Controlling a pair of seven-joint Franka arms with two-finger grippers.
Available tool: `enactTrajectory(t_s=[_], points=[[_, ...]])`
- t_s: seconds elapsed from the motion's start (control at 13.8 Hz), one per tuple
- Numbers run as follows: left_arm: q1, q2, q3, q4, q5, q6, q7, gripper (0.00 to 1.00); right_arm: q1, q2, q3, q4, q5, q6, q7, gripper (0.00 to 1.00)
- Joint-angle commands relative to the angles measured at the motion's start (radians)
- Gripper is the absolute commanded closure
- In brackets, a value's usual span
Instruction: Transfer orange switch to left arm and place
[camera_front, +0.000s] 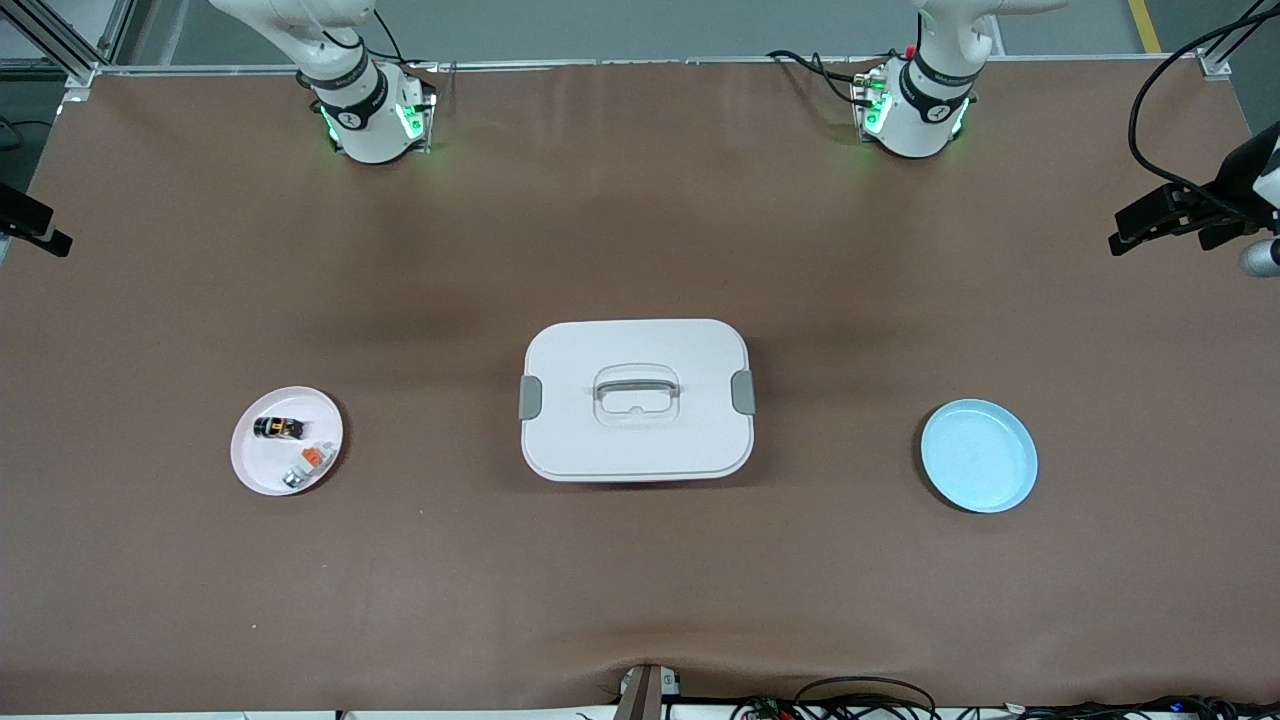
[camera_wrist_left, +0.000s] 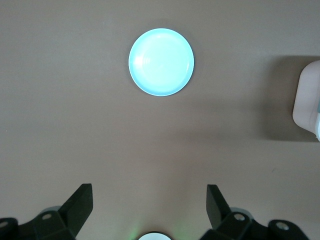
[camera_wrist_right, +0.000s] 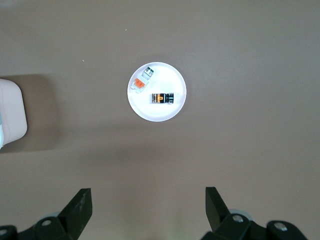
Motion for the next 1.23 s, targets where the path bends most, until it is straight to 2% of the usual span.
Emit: enactTrajectory(t_s=[0.0,0.65,1.01,1.16], points=[[0.006,0.000,-0.003,0.009,-0.004,-0.014,0.011,0.00,-0.016,0.001,0.009,0.007,-0.008,-0.006,-0.004,0.00],[0.009,0.000,-0.003,0.009,-0.004,-0.014,0.012,0.00,-0.024,0.017,0.009,0.005,0.001,-0.009,0.001,0.00],[0.006,0.013,-0.003,0.009,-0.004,-0.011,0.011,0.00,-0.018,0.089,0.011,0.004,0.007,0.004,-0.004,0.00],[0.011,0.022,0.000,0.010,-0.005,-0.006,0.011,0.00,-0.024,0.125,0.012,-0.001,0.008,0.064,-0.013,0.00]])
